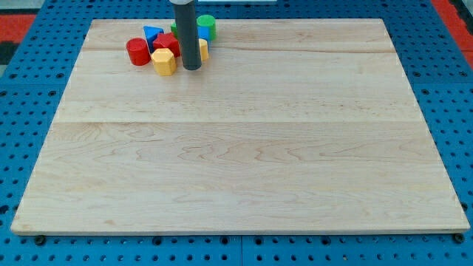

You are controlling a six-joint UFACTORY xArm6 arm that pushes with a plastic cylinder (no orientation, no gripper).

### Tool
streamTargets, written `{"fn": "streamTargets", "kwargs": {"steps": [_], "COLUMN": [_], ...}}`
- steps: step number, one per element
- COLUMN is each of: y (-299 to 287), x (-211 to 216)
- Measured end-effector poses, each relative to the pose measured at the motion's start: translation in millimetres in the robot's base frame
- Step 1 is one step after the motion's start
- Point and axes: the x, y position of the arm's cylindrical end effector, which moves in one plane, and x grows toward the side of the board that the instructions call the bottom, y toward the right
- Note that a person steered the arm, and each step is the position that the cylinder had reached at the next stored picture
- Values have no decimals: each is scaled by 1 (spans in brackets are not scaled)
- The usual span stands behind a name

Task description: Move your arm to the left side of the board

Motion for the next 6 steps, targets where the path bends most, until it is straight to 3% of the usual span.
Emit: {"fn": "streamTargets", "kwargs": {"steps": [1,2,4,5,6], "y": [12,-18,-186,-209,-146], "x": [25,62,54,-17,-97]}}
